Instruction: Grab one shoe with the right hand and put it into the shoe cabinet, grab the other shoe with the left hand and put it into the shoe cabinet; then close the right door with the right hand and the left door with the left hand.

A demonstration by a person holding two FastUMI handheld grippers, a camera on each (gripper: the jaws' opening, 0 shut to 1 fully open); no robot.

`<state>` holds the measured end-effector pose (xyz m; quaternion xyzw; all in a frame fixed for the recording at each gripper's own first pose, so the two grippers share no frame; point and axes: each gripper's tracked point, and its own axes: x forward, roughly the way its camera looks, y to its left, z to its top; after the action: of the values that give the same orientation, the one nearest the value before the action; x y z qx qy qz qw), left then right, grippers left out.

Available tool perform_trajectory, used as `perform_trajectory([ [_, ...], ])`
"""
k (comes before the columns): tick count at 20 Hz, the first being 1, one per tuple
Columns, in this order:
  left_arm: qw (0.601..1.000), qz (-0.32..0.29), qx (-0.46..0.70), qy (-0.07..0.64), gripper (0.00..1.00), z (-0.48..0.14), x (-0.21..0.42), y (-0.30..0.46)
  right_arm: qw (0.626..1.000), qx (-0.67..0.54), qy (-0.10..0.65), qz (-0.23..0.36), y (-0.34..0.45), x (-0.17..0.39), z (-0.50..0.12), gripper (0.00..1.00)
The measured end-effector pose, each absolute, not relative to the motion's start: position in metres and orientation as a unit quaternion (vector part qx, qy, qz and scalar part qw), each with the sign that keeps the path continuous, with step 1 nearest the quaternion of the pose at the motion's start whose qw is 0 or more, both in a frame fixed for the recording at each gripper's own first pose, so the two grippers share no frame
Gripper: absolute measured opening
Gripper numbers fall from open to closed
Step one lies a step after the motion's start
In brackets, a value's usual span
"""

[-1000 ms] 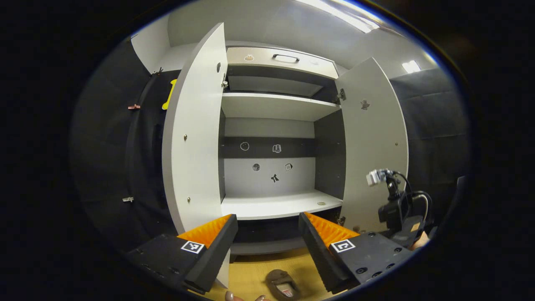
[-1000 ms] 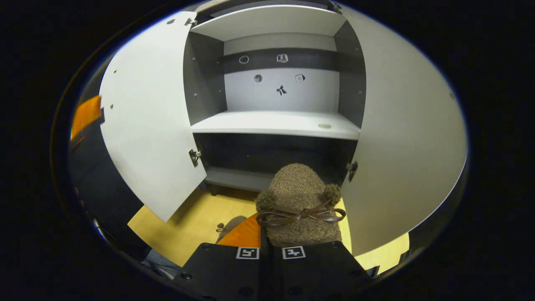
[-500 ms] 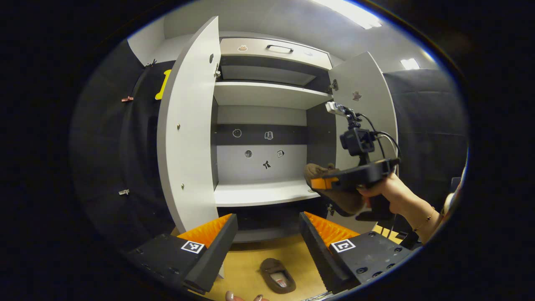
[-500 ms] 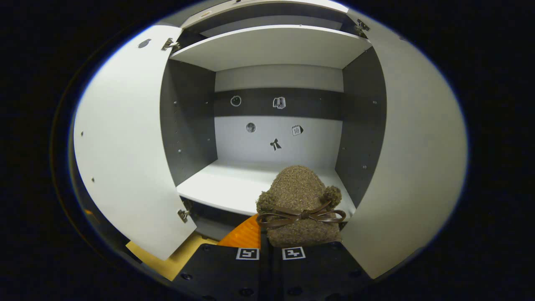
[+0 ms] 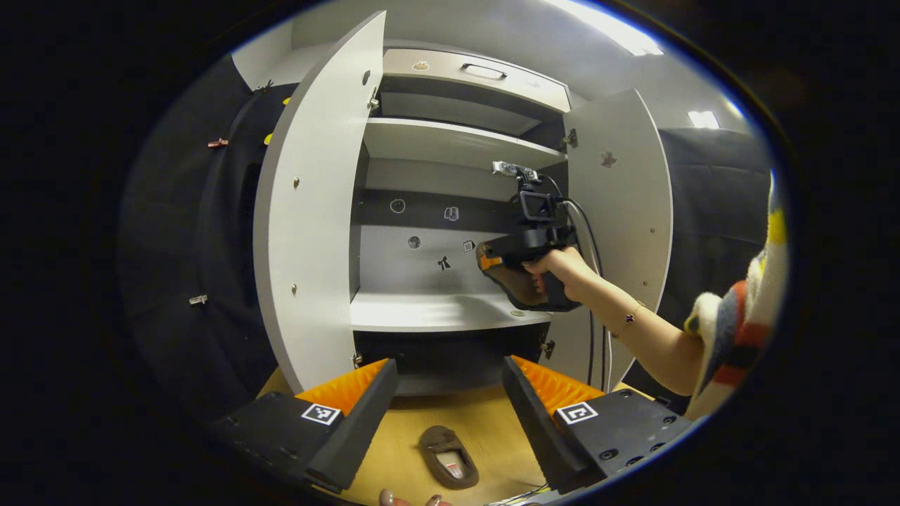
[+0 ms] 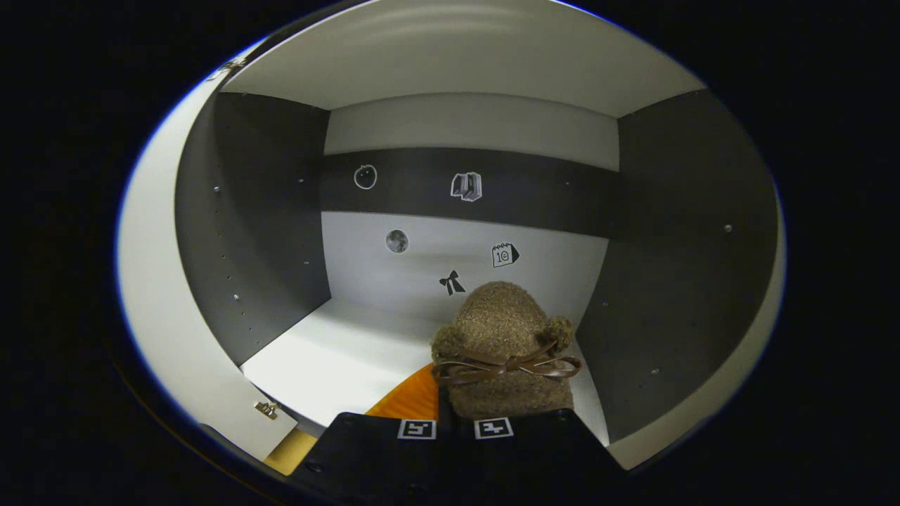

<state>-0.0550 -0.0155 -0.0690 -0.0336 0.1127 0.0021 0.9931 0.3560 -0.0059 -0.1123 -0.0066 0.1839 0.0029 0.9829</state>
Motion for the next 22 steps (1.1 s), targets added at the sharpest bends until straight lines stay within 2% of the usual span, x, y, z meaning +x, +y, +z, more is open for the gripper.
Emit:
perform_trajectory([
  [7, 0.993, 0.012, -0.033, 0.113, 0.95, -0.065, -0.054, -0.006, 0.970, 0.031, 0.241, -0.030, -0.024, 0.422, -0.163, 0.05],
  [13, 0.992, 0.022, -0.031, 0.118, 0.96, -0.065, -0.054, 0.002, 0.954, 0.038, 0.294, -0.043, -0.030, 0.435, -0.205, 0.05],
  [15, 0.992, 0.025, -0.029, 0.118, 0.95, -0.064, -0.056, 0.003, 0.954, 0.037, 0.295, -0.044, -0.030, 0.434, -0.205, 0.12],
  [17, 0.992, 0.024, -0.029, 0.119, 0.95, -0.063, -0.057, 0.002, 0.953, 0.035, 0.299, -0.040, -0.029, 0.428, -0.203, 0.12],
  [18, 0.992, 0.023, -0.030, 0.117, 0.95, -0.062, -0.058, 0.000, 0.954, 0.037, 0.297, -0.033, -0.025, 0.425, -0.202, 0.33],
  [19, 0.993, 0.020, -0.032, 0.115, 0.95, -0.061, -0.058, -0.002, 0.956, 0.036, 0.290, -0.030, -0.022, 0.421, -0.196, 0.45],
  [22, 0.993, 0.012, -0.037, 0.113, 0.95, -0.062, -0.061, -0.009, 0.961, 0.026, 0.275, -0.017, -0.013, 0.401, -0.182, 0.90],
])
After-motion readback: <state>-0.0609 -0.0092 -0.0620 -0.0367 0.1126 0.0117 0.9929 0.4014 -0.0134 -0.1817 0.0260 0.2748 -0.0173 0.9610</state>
